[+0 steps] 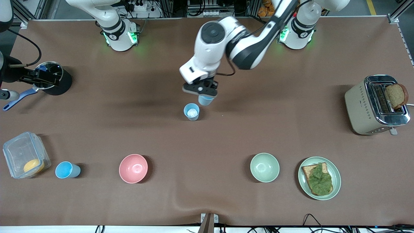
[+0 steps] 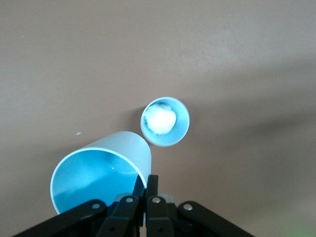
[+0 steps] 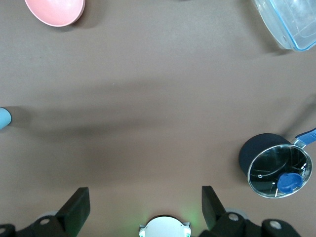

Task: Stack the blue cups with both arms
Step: 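Carry the cup with the left gripper over the placed blue cup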

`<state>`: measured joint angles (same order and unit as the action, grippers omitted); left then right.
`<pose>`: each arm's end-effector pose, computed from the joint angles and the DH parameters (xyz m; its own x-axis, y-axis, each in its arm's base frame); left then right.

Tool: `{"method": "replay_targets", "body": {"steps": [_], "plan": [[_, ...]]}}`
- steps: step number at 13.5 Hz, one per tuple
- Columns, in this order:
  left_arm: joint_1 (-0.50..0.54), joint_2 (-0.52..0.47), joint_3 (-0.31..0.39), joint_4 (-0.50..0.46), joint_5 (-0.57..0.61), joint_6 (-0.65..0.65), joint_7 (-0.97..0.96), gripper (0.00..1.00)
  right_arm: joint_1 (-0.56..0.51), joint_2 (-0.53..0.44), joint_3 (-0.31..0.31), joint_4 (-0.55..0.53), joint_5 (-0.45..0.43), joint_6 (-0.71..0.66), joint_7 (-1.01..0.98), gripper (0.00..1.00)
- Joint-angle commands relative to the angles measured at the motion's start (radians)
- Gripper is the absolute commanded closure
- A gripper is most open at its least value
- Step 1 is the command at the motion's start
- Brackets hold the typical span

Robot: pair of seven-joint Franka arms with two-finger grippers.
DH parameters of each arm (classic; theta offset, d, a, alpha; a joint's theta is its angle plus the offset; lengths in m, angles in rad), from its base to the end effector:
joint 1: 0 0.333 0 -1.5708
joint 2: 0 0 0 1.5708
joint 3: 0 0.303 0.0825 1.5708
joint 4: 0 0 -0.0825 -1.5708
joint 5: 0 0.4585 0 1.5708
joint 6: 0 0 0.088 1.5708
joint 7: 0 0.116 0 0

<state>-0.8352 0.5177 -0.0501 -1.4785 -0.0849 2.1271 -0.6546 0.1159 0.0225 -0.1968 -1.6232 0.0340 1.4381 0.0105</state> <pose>0.4917 -0.6000 0.3386 0.9832 -0.1781 0.0396 -0.1822 -0.9703 0.1589 0.6132 -0.0444 0.5507 0.9748 -0.0859 -0.2059 -0.0935 -0.9952 -0.0273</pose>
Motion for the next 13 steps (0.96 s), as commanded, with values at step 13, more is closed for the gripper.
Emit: {"method": "replay_targets", "body": {"steps": [13], "plan": [[-0.119, 0.211, 0.081, 0.191, -0.001, 0.105, -0.066, 1.00, -0.021, -0.009, 0.017, -0.004, -0.017, -0.004, 0.005, 0.00]]}}
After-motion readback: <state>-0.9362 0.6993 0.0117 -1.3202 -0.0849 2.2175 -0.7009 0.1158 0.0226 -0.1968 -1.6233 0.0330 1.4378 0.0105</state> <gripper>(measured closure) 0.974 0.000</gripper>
